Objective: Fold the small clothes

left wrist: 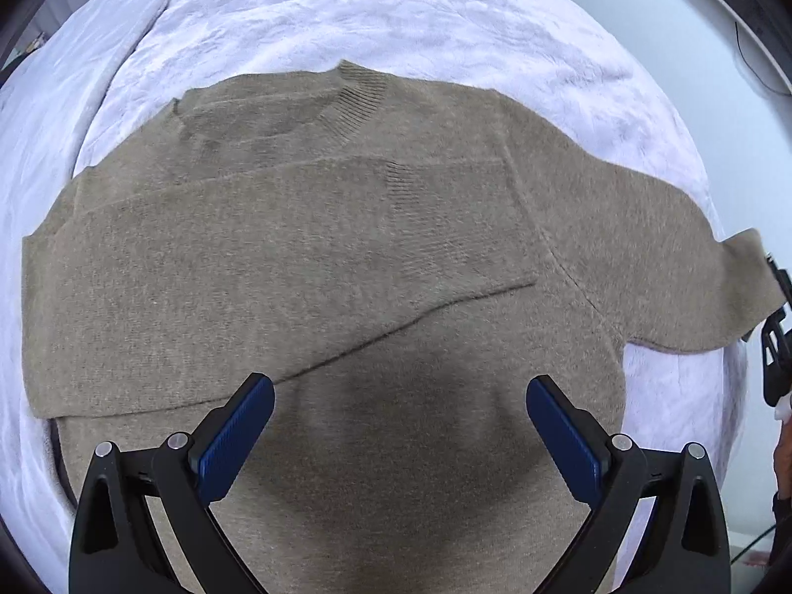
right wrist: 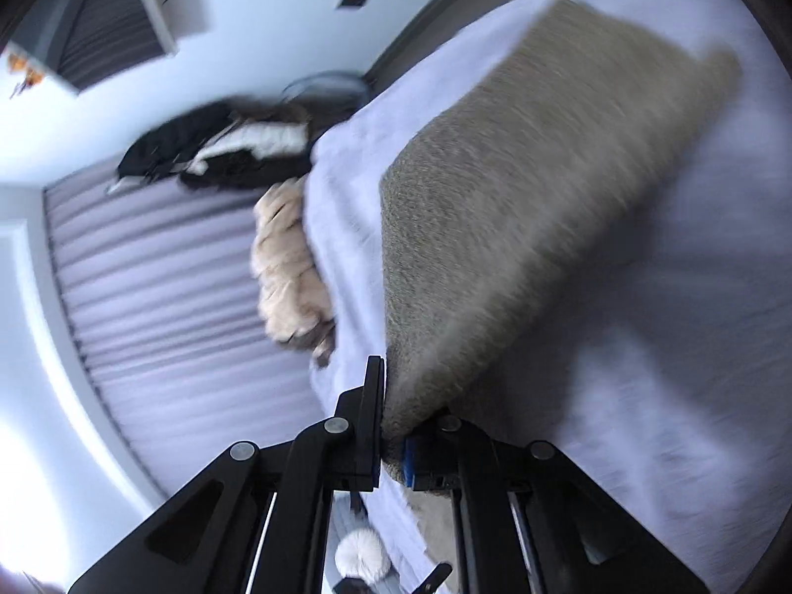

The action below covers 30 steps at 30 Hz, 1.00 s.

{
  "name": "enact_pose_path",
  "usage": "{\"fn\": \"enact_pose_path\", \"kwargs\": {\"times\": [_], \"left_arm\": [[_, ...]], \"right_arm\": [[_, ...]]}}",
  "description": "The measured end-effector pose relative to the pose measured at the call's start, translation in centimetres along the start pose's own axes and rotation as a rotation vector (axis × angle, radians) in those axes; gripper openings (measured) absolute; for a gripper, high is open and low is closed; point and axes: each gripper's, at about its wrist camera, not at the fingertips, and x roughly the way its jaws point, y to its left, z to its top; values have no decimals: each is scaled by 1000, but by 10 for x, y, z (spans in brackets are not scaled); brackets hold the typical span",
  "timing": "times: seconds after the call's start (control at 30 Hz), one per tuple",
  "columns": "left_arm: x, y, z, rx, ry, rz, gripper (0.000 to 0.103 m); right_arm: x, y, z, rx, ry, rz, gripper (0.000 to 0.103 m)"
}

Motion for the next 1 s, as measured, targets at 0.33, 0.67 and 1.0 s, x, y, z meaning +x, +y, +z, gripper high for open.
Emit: {"fn": "enact_pose_path", "kwargs": {"times": [0.33,0.67,1.0], "left_arm": [[-14,101,-14,-166,-87,-24,102],[-16,227,-53,-324,-91,29,102],[-32,278,-66,-403,-169,-129,102]], "right_arm": [[156,112,-123,-502,429,-60,7],[320,57,-292,-745,765,-404,11],[314,42,-268,-588,519,-526,31]]}}
